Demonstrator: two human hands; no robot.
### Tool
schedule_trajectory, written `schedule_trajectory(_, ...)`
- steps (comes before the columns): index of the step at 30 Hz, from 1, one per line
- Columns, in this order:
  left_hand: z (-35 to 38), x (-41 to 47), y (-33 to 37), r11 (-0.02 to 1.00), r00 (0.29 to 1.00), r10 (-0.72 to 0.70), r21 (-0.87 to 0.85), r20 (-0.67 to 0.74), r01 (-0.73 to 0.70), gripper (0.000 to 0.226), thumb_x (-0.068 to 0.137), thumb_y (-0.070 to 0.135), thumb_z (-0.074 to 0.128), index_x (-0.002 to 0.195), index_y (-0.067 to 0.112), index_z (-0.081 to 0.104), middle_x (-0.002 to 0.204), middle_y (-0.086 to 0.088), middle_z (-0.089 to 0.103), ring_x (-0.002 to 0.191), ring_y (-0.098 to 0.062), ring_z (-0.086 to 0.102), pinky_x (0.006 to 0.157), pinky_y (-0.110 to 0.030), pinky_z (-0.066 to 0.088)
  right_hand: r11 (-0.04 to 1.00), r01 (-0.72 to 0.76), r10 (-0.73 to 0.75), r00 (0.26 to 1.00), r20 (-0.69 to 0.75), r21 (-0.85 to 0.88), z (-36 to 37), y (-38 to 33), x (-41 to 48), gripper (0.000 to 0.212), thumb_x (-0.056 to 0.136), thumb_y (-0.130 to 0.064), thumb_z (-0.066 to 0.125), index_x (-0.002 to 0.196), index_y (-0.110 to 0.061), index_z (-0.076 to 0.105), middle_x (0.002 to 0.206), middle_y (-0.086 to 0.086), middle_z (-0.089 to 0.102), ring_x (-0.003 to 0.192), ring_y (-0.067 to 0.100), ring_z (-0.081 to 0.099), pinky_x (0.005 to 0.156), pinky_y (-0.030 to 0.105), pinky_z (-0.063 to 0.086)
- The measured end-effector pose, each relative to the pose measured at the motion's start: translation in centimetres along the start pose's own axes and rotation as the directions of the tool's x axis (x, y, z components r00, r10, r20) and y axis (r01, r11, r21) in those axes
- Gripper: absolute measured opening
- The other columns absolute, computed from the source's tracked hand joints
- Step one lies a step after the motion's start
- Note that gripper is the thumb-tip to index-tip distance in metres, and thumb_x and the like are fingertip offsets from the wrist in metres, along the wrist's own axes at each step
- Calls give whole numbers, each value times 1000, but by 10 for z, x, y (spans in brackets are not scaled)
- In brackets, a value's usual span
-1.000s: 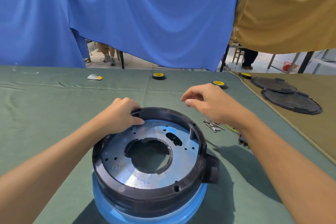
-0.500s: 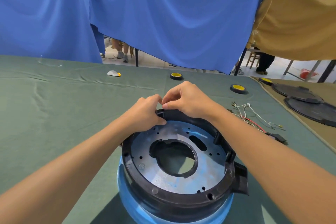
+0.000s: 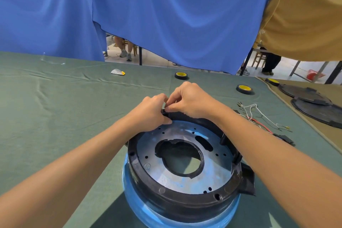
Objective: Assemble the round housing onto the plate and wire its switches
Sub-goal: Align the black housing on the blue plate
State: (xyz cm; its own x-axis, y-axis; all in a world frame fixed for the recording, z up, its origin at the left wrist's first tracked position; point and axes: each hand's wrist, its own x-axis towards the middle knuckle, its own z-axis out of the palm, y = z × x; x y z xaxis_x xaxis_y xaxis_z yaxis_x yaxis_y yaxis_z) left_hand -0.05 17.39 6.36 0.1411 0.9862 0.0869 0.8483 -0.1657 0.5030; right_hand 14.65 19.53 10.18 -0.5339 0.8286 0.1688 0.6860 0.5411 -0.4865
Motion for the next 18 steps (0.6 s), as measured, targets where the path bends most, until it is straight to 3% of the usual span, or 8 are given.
schedule_trajectory(5,0,0,-2,1000,1000,-16,-22,15,17,50,86,27,75,127,21,49,112,-5,56,99,-24,56,72,-31,43,995,-90,86,994,73,48,-8,-1,8,12,86,-15,71,95,-17,79,93,-5,72,81,5,59,64,16,41)
schedule_trajectory(9,1,2,-3,1000,1000,-17,-18,13,17,49,86,27,75,128,23,49,117,-9,59,98,-23,58,64,-27,43,979,-182,171,978,117,91,-9,-1,13,8,82,-11,75,85,-17,78,94,-1,72,87,13,61,71,25,45)
schedule_trajectory(13,-2,1,-4,999,999,-5,-48,42,7,49,87,34,73,130,23,52,121,-6,59,106,-22,56,82,-33,47,980,-168,160,984,80,106,-15,-3,5,7,87,-17,71,92,-17,76,91,-5,69,90,11,61,72,23,47)
schedule_trajectory(14,-4,1,-4,997,998,4,-71,61,0,44,87,40,72,125,23,57,115,-3,61,102,-20,57,83,-33,47,983,-160,158,987,29,91,-19,-1,-1,8,87,-21,71,93,-19,76,88,-8,68,88,9,61,67,20,44)
schedule_trajectory(16,-10,0,-7,981,996,1,-192,90,16,30,89,52,65,95,23,69,87,2,65,79,-17,57,72,-31,48,984,-169,168,986,-21,-61,-29,4,-17,16,85,-32,71,99,-23,73,93,-11,67,91,9,60,64,17,41)
schedule_trajectory(18,-16,0,-10,945,988,-59,-309,144,102,45,94,54,57,79,15,71,72,-4,67,67,-19,58,67,-32,48,938,-244,266,962,61,-247,-39,13,-35,39,84,-45,70,117,-25,65,109,-6,64,95,13,58,71,23,44)
